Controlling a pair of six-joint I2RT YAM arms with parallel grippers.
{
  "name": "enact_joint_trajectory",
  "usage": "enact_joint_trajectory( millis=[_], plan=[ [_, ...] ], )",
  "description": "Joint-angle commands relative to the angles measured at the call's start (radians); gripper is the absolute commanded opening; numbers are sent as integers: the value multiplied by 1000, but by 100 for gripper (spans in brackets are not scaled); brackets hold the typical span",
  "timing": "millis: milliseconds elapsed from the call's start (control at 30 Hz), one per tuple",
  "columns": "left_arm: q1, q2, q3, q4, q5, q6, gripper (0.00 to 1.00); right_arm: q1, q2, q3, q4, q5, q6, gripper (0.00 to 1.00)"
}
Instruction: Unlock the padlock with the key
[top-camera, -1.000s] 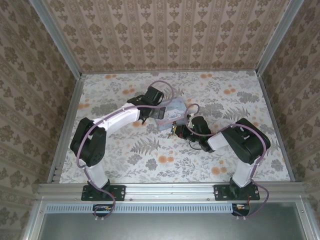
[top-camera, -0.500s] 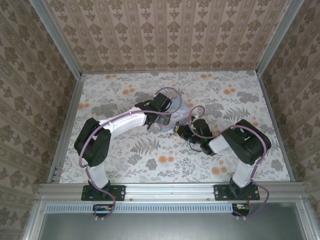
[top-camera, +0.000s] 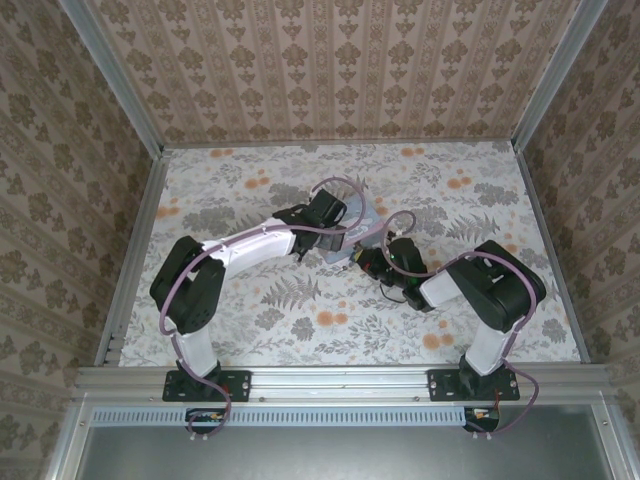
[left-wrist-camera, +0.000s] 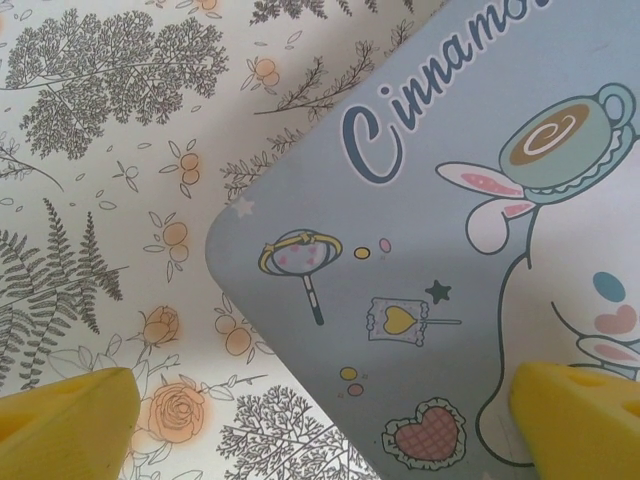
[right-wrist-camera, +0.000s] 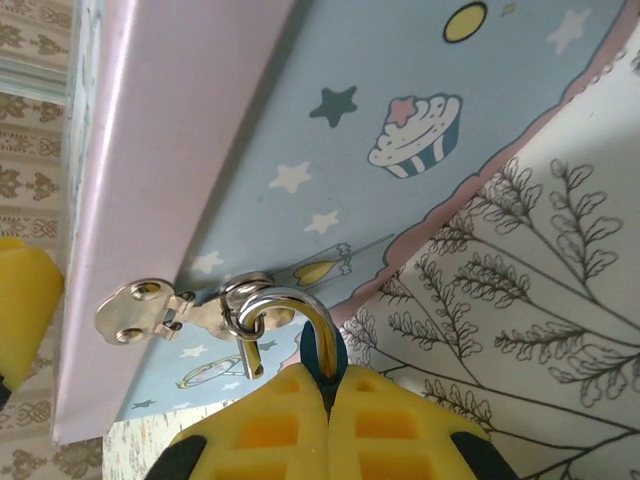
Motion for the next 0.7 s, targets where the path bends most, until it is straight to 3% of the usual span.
enact_joint_trajectory(
  millis=[0,400,667],
  plan=[
    [-3,31,-46,-55,-9,-8,100,-19,-17,8,-14,44,37,0],
    [-4,40,-77,-37,2,-20,100,-40,119,17,186,29,192,0],
    [-4,46,-85,-31,9,-23,100,-74,123,11,176,17,179,0]
  ],
)
